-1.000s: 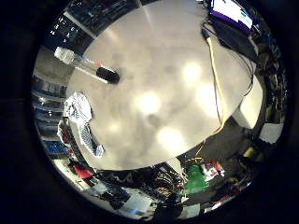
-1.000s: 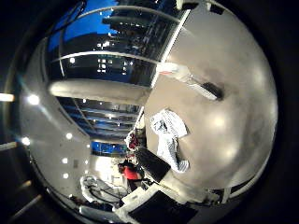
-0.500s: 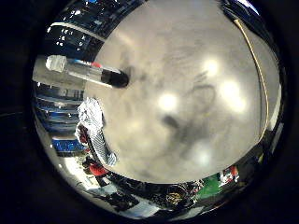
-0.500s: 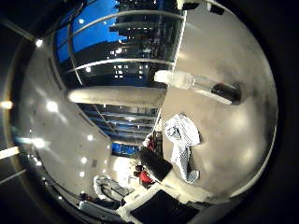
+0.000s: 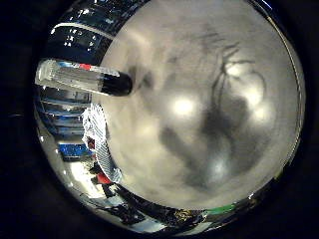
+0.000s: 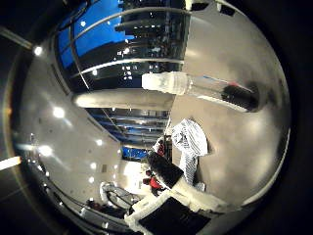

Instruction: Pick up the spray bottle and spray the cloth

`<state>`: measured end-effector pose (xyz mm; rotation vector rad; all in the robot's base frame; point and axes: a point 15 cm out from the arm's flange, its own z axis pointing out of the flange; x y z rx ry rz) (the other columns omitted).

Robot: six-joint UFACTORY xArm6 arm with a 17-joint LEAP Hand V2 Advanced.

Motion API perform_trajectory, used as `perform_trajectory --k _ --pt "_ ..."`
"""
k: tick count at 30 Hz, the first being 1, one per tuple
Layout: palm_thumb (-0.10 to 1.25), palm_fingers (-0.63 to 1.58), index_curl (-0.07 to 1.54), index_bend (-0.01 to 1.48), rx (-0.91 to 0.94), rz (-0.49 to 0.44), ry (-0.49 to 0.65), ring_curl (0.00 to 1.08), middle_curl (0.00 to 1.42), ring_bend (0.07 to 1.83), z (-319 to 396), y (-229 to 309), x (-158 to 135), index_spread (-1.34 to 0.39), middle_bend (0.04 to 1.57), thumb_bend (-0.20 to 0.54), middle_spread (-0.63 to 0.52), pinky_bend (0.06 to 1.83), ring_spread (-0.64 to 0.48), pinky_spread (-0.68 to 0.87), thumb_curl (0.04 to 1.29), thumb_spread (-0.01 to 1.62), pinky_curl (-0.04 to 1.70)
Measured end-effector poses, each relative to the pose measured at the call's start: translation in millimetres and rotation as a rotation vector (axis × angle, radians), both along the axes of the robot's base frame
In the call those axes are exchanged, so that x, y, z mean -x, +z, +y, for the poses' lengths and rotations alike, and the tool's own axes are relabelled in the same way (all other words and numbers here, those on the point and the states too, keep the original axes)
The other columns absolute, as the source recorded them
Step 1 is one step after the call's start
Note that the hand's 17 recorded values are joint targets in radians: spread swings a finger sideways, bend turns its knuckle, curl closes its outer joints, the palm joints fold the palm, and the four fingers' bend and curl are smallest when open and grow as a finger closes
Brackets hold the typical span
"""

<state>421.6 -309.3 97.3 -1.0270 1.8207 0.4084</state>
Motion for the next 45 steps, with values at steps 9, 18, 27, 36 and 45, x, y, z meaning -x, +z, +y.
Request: perform_trajectory --k 9,18,27,36,45 --pt "0.48 0.12 0.26 0.15 -0.013 -0.002 0.051 0.26 0.35 0.33 26 -5 -18 -0.25 0.25 -0.026 0.04 0.36 0.10 0.35 0.28 1.03 0.31" --pt "0.49 0.17 0.26 0.15 -0.018 -0.006 0.086 0.26 0.36 0.34 34 -20 -42 -0.25 0.27 -0.025 0.03 0.34 0.09 0.36 0.29 1.02 0.30" --pt "0.55 0.58 0.31 0.19 0.009 -0.026 0.140 0.30 0.39 0.54 46 -13 -72 -0.28 0.38 -0.020 -0.06 0.29 -0.04 0.24 0.30 1.02 0.27" --pt "0.67 1.36 0.53 0.48 -0.026 -0.066 0.198 0.49 0.61 0.99 75 12 -92 -0.41 0.83 -0.014 -0.16 0.79 -0.19 -0.33 0.32 1.01 0.42" --pt "0.95 1.19 0.83 1.06 -0.020 -0.137 0.257 0.65 0.75 1.32 89 76 -89 -0.29 1.27 0.011 -0.12 1.24 -0.21 -0.24 0.41 1.00 0.74"
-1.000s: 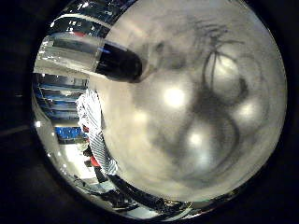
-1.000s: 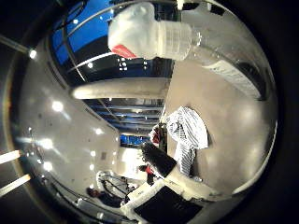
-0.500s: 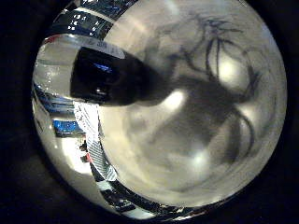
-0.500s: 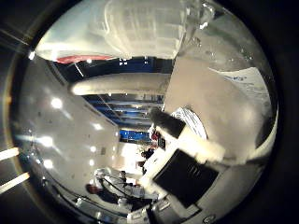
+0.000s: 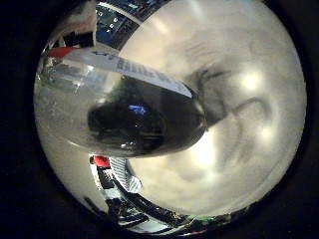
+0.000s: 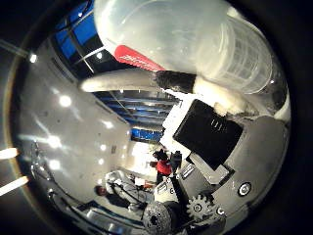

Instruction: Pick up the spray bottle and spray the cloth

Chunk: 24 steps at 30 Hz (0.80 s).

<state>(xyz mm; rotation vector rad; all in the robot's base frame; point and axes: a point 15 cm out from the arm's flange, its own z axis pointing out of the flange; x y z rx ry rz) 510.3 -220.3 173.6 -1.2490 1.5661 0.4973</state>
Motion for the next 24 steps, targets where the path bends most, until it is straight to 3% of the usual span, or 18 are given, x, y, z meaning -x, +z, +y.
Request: perform_trajectory --k 9,15,21,24 --pt "1.07 1.11 0.85 1.17 0.071 -0.067 0.066 0.71 0.73 1.40 10 92 9 -0.22 1.37 -0.012 -0.10 1.25 -0.21 -0.19 0.52 0.99 0.98" --pt "1.07 1.11 0.84 1.19 0.275 0.085 0.202 0.72 0.71 1.41 22 100 34 -0.21 1.39 -0.013 -0.10 1.20 -0.20 -0.17 0.56 0.99 1.11" --pt "1.07 1.11 0.83 1.20 0.587 0.193 0.398 0.73 0.69 1.41 53 129 34 -0.20 1.41 -0.014 -0.10 1.14 -0.21 -0.15 0.59 0.99 1.24" --pt "1.07 1.11 0.82 1.20 0.733 0.202 0.480 0.74 0.69 1.40 85 152 31 -0.20 1.41 -0.014 -0.10 1.11 -0.21 -0.15 0.60 0.99 1.29"
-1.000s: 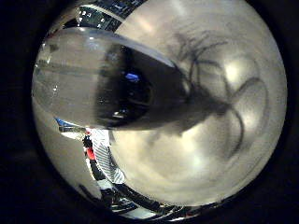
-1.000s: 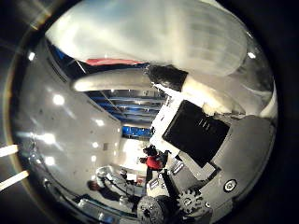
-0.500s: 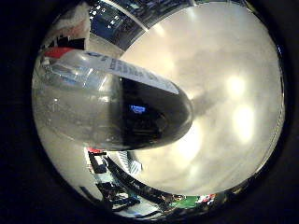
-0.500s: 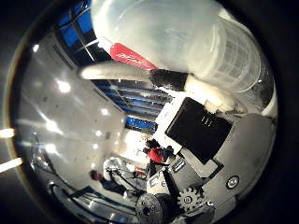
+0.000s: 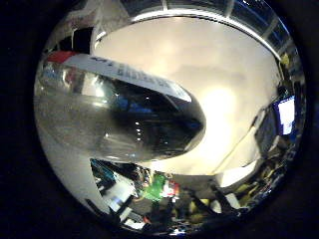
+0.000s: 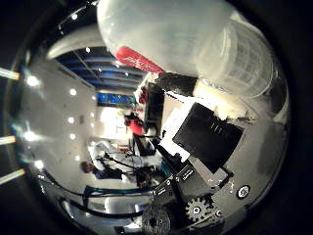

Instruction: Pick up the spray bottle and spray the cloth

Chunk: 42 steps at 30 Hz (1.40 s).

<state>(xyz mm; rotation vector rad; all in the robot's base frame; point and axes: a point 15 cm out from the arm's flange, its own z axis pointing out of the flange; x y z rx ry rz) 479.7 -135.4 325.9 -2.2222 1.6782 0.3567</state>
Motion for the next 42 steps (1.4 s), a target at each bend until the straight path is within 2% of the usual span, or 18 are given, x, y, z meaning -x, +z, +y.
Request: perform_trajectory --k 13,18,26,38,42 --pt "1.07 1.12 0.81 1.21 0.377 -0.050 0.222 0.75 0.67 1.39 129 32 -24 -0.20 1.41 -0.015 -0.10 1.05 -0.21 -0.14 0.63 1.00 1.43" --pt "1.06 1.12 0.80 1.21 0.434 -0.052 0.265 0.75 0.67 1.39 172 23 -26 -0.20 1.41 -0.014 -0.10 1.04 -0.21 -0.14 0.63 1.01 1.46" --pt "1.05 1.13 0.80 1.21 0.500 -0.037 0.298 0.76 0.66 1.38 196 -39 -25 -0.20 1.41 -0.014 -0.10 1.02 -0.21 -0.14 0.64 1.01 1.50" --pt "1.05 1.13 0.80 1.21 0.503 -0.059 0.296 0.78 0.66 1.37 192 -22 -24 -0.20 1.41 -0.014 -0.10 1.01 -0.22 -0.14 0.66 1.01 1.53" --pt "1.05 1.13 0.80 1.21 0.508 -0.045 0.292 0.78 0.66 1.37 191 -31 -24 -0.20 1.41 -0.014 -0.10 1.01 -0.22 -0.14 0.66 1.01 1.54"
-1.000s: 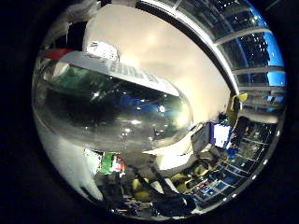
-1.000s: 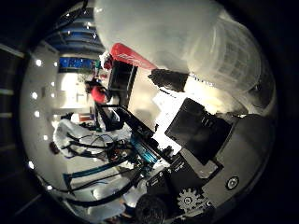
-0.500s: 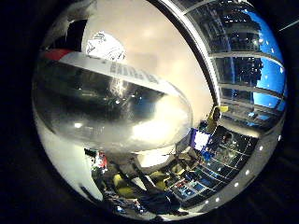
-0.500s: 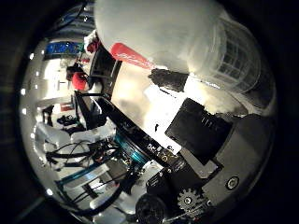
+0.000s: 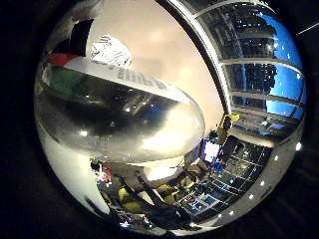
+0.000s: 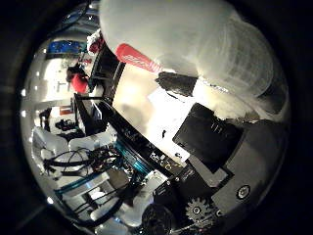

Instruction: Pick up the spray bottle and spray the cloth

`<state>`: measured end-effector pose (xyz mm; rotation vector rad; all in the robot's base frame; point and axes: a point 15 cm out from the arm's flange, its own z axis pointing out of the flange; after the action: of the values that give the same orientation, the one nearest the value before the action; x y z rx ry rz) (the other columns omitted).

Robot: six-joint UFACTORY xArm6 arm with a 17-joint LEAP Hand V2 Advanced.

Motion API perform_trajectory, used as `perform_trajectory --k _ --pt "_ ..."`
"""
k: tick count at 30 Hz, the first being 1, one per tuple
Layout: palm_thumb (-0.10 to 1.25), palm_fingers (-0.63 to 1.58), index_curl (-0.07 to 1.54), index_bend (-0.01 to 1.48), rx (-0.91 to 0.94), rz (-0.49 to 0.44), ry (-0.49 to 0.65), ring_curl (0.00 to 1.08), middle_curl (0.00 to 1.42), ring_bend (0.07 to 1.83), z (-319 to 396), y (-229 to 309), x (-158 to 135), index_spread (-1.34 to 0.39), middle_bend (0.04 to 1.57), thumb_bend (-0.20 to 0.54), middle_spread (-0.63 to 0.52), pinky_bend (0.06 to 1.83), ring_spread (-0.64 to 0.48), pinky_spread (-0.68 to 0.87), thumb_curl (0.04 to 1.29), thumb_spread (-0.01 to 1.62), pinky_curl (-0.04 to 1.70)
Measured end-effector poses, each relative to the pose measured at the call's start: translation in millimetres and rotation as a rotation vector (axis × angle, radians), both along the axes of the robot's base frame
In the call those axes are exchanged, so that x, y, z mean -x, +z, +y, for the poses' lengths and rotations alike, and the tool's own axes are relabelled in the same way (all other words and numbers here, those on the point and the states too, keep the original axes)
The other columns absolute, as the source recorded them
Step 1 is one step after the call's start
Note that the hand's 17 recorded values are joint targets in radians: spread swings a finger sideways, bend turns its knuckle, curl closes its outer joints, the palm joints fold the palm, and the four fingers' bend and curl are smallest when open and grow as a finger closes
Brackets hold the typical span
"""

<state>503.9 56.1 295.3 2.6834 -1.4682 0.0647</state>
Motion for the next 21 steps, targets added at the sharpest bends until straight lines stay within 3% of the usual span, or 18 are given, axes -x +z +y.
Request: perform_trajectory --k 9,21 --pt "1.04 1.13 0.80 1.21 -0.096 -0.013 -0.027 0.79 0.66 1.36 19 -12 -10 -0.20 1.41 -0.016 -0.10 1.00 -0.22 -0.14 0.66 1.00 1.54" --pt "1.03 1.13 0.80 1.21 -0.718 -0.005 -0.168 0.80 0.66 1.36 110 49 -15 -0.20 1.42 -0.013 -0.10 1.00 -0.22 -0.15 0.68 1.00 1.55"
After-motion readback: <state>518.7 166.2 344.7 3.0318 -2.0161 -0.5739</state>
